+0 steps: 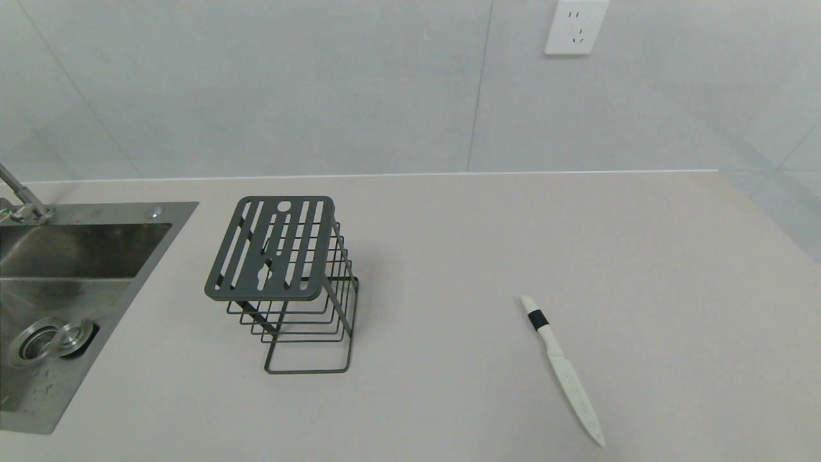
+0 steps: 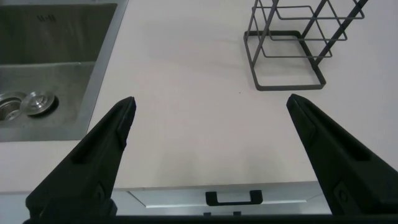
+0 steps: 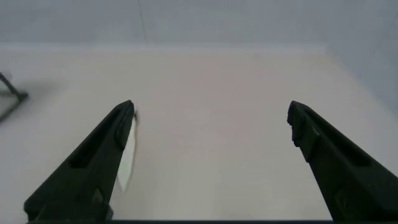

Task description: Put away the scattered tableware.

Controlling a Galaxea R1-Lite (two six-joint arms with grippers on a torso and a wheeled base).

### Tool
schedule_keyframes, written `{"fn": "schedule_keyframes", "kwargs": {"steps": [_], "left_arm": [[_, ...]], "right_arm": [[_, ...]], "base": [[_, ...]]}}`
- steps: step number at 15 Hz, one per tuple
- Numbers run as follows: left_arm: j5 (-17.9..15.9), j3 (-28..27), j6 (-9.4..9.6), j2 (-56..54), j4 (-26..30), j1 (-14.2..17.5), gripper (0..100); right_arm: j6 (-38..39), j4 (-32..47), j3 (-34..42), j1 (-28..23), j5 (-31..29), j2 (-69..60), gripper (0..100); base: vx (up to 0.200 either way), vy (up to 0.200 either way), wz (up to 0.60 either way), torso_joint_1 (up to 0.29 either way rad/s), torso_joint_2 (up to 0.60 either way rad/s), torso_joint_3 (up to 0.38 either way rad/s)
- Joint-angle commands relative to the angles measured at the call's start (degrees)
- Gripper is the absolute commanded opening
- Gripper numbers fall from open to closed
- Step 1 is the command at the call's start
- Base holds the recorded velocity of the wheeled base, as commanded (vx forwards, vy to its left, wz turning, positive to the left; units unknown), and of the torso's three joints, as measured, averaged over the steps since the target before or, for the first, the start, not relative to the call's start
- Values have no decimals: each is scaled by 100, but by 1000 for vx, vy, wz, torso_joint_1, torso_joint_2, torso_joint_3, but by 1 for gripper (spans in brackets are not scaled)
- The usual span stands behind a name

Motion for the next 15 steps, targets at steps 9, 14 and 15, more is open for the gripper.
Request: {"fn": "schedule_keyframes", "kwargs": {"steps": [9, 14, 15], "left_arm": [[-11, 0, 10, 7, -10, 2, 100], [-11, 0, 10, 7, -10, 2, 100], [-11, 0, 19, 7, -10, 2, 100]], "right_arm": [[-219, 1504, -1573, 423, 1568, 3520, 100], [-755, 1249, -1863, 1091, 1023, 5787, 100], [-781, 1118, -1898, 1100, 1005, 6095, 100]], "base": [[0, 0, 0, 0, 0, 0], [0, 0, 0, 0, 0, 0], [0, 0, 0, 0, 0, 0]]}}
